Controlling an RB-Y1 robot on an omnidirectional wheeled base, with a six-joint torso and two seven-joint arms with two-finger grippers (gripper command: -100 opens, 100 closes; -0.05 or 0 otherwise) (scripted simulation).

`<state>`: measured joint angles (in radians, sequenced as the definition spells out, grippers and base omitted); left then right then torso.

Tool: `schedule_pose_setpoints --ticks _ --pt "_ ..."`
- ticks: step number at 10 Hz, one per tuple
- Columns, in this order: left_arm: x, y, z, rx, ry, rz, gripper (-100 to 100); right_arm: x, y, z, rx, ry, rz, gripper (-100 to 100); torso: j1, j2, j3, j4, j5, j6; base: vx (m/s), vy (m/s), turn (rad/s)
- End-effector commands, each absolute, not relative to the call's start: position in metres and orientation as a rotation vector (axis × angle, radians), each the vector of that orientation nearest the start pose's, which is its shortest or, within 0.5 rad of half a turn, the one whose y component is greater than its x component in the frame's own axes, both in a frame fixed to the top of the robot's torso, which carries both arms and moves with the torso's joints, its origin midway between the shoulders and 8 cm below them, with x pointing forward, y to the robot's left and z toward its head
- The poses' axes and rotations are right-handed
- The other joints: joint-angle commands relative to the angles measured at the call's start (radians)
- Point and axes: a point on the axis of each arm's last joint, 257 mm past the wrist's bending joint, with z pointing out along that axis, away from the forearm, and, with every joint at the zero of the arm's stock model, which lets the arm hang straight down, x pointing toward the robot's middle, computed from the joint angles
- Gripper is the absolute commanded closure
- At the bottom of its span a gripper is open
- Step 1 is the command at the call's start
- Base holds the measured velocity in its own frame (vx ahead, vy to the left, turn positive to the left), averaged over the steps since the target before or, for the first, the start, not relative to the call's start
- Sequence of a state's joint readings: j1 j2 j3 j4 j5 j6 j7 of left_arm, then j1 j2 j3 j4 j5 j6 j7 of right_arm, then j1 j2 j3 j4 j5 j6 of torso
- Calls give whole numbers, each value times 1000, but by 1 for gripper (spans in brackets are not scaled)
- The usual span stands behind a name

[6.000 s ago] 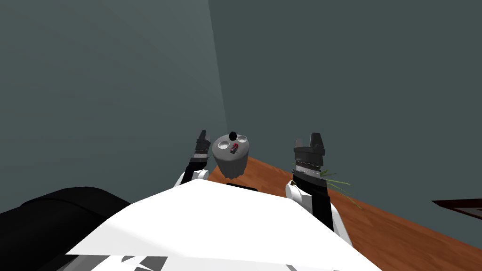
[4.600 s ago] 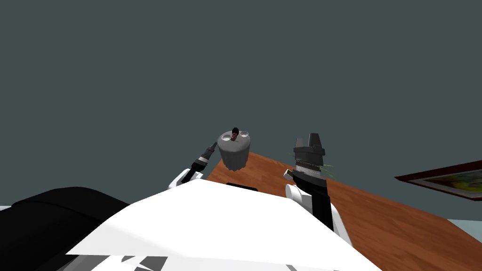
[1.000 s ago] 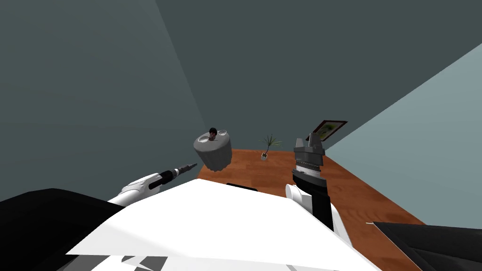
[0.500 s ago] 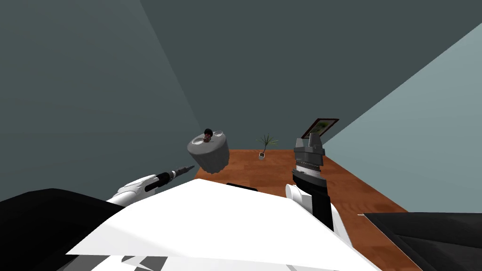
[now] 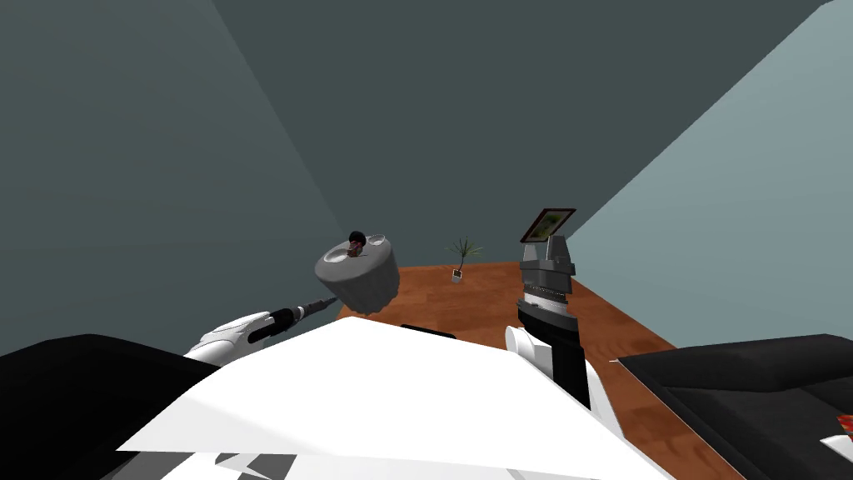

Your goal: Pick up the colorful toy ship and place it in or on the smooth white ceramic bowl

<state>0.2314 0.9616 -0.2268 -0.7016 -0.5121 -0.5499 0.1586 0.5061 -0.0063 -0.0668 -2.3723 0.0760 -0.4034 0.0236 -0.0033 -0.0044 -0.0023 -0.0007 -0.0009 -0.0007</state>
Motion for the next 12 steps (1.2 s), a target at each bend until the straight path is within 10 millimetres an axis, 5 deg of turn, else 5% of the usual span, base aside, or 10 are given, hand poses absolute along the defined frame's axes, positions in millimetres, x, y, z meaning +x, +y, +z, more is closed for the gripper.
schedule_pose_setpoints --ticks 1,9,12 --pt "222 652 -452 -557 2380 -21 -100 338 -292 46 598 667 1155 0 0 0 0 0 0 0 108 -43 -201" --pt "188 703 -445 -740 2409 106 -100 338 -292 46 598 667 1155 0 2 -3 -2 -1 0 0 114 -19 -156" --pt "189 721 -434 -792 2386 149 -100 338 -292 46 598 667 1155 0 8 -9 -5 -2 2 1 205 88 -201"
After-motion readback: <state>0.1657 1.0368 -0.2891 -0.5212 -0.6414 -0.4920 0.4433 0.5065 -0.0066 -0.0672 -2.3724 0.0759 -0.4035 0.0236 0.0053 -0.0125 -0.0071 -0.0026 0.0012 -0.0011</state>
